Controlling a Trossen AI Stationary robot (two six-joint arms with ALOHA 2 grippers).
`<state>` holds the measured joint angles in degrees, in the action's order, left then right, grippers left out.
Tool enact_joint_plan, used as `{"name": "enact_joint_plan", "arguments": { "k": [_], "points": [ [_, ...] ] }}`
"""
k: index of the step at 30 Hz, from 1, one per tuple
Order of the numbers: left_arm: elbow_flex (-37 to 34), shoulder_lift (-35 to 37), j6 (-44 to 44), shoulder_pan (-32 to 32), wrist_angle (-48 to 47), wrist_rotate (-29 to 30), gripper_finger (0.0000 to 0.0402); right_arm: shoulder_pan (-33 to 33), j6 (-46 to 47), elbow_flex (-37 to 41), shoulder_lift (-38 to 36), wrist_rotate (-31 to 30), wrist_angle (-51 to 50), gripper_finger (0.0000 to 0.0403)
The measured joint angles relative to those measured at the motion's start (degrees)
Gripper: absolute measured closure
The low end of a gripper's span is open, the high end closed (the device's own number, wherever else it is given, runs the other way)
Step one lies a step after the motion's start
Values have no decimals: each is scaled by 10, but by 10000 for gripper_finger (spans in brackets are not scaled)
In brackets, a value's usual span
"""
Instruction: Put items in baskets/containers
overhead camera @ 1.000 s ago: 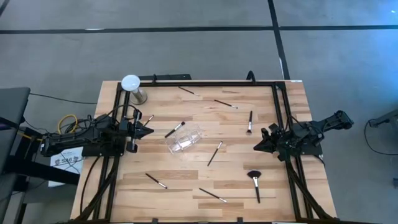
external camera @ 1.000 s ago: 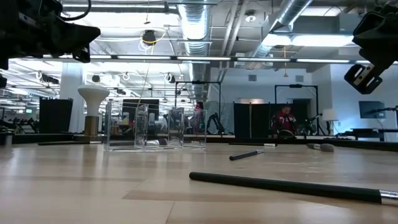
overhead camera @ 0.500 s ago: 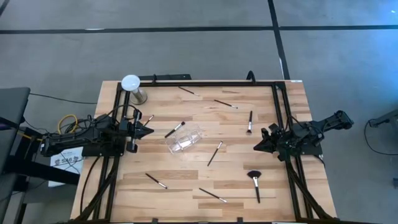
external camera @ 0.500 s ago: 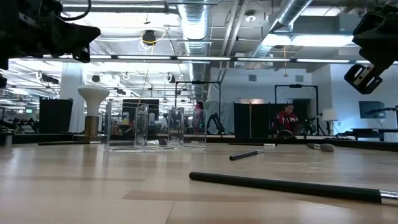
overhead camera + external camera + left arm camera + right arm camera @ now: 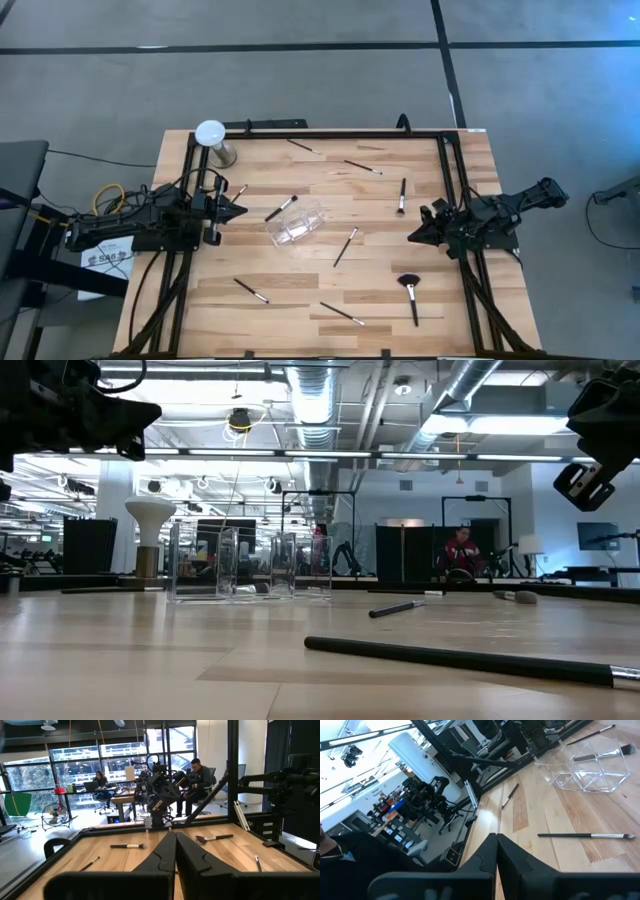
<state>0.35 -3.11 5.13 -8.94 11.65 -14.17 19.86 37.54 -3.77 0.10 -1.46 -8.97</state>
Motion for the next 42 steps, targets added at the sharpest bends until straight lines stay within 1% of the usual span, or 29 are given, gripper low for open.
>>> {"name": "enact_joint_plan", "arguments": {
  "k": [27,28,34,36,39,42],
  "points": [
    [0,0,0,0,0,0,395,-1,11,1,0,0,7,402],
    [0,0,0,0,0,0,395,-1,16,1,0,0,8,402],
    [0,0,0,0,0,0,395,-1,132,0,0,29,12,402],
    [0,0,0,0,0,0,395,-1,153,0,0,39,13,402],
    [0,0,-2,0,2,0,395,-1,140,-1,0,57,20,402],
    [0,0,-35,0,2,0,395,-1,88,-2,0,44,22,402]
  ]
}}
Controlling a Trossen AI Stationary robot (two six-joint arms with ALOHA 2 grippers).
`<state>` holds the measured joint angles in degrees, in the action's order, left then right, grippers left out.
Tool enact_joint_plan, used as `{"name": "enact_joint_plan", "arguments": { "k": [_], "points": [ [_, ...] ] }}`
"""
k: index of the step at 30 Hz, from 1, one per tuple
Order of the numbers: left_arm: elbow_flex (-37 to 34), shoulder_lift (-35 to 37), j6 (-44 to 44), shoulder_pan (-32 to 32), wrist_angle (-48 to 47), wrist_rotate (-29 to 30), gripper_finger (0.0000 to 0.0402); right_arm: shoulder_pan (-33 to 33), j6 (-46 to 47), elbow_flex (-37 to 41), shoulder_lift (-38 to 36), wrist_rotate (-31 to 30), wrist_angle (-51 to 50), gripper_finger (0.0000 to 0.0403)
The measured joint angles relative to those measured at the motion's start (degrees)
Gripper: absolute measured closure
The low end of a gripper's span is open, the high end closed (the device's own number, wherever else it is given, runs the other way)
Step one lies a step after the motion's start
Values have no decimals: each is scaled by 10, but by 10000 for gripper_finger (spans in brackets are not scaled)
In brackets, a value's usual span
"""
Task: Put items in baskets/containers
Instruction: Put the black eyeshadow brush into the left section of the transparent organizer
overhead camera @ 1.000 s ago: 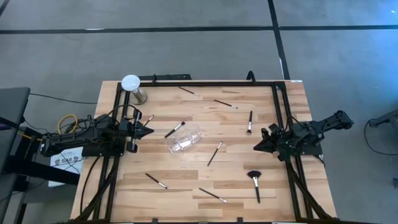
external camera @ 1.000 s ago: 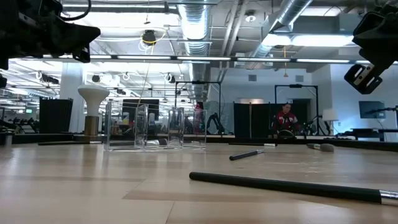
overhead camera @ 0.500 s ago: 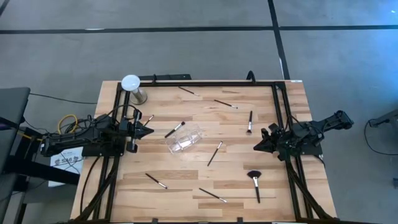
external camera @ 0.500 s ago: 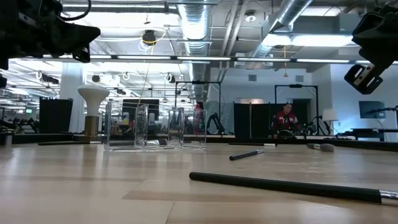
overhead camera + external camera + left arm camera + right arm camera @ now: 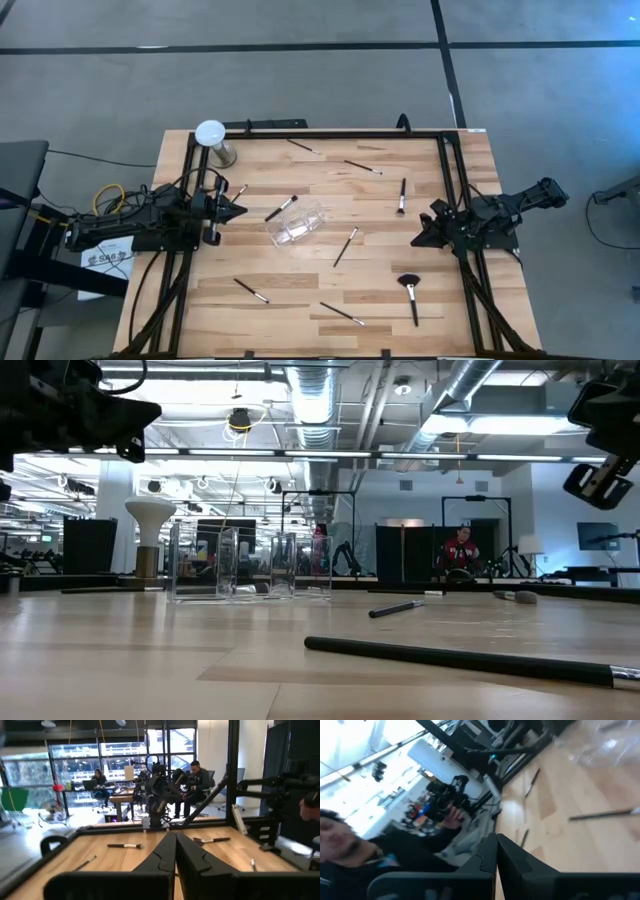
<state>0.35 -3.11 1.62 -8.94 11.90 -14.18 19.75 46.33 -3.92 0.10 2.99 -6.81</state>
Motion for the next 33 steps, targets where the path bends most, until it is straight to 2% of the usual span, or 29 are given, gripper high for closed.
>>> {"name": "enact_joint_plan", "arguments": {
  "k": [10,13,17,21,26,30,33],
  "points": [
    [0,0,-11,0,34,0,395,0,-81,-1,0,-56,-3,402],
    [0,0,-27,0,67,0,395,0,-192,-1,0,-100,-4,402],
    [0,0,-104,0,119,0,395,0,-344,-1,0,-185,5,402],
    [0,0,-139,0,140,0,395,0,-396,-1,0,-237,59,402],
    [0,0,-156,0,157,0,395,0,-438,-2,0,-246,172,402],
    [0,0,-186,0,231,54,395,0,-429,-2,0,-246,258,402],
    [0,-9,-195,0,243,82,395,0,-417,-2,0,-242,303,402]
  ]
}}
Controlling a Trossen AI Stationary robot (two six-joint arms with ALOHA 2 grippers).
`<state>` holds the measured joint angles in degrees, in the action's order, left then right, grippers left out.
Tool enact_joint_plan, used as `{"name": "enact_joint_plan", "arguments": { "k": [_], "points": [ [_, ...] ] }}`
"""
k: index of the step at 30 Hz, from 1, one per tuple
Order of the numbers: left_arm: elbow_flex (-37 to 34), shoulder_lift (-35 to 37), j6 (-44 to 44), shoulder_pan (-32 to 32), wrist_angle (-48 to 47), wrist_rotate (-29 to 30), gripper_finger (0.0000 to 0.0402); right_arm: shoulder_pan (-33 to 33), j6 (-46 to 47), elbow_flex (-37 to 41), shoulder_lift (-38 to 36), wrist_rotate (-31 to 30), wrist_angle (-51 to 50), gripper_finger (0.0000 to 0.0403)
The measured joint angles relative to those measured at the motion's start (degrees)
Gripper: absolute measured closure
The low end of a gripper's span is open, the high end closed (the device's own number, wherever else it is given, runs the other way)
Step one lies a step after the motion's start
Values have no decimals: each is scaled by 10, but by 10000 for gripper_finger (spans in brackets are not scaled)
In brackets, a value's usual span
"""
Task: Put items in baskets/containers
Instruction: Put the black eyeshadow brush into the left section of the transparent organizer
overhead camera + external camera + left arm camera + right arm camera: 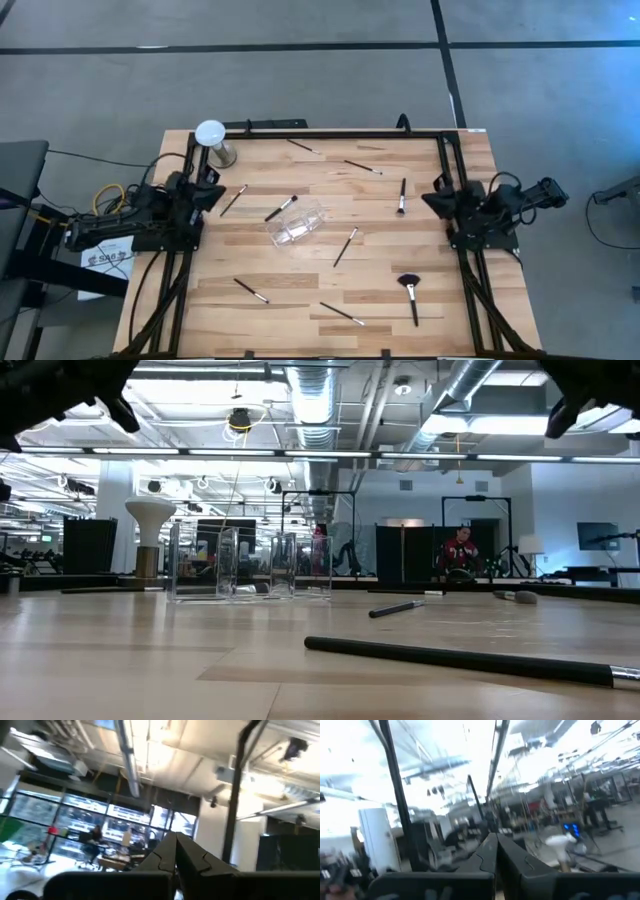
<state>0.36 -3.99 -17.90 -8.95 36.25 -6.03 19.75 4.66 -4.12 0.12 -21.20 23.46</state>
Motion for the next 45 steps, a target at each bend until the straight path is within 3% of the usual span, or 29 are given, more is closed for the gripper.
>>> {"name": "enact_joint_plan", "arguments": {
  "k": [8,13,18,21,27,34,38,45],
  "points": [
    [7,-139,50,0,-3,42,395,0,52,0,0,-8,7,402],
    [66,-280,99,8,-17,58,395,0,-4,0,10,-112,-13,402],
    [137,-413,107,33,-76,80,395,-16,7,0,47,-133,-48,402],
    [155,-462,133,53,-109,131,393,-30,21,0,79,-159,-66,399],
    [170,-486,151,80,-111,202,339,-70,74,0,176,-183,-73,357],
    [171,-481,151,82,-120,247,267,-99,119,0,288,-135,-14,303],
    [171,-481,145,81,-161,262,257,-101,124,-28,346,-134,-24,289],
    [171,-481,88,73,-225,275,261,-101,154,-130,473,-133,-130,287]
  ]
}}
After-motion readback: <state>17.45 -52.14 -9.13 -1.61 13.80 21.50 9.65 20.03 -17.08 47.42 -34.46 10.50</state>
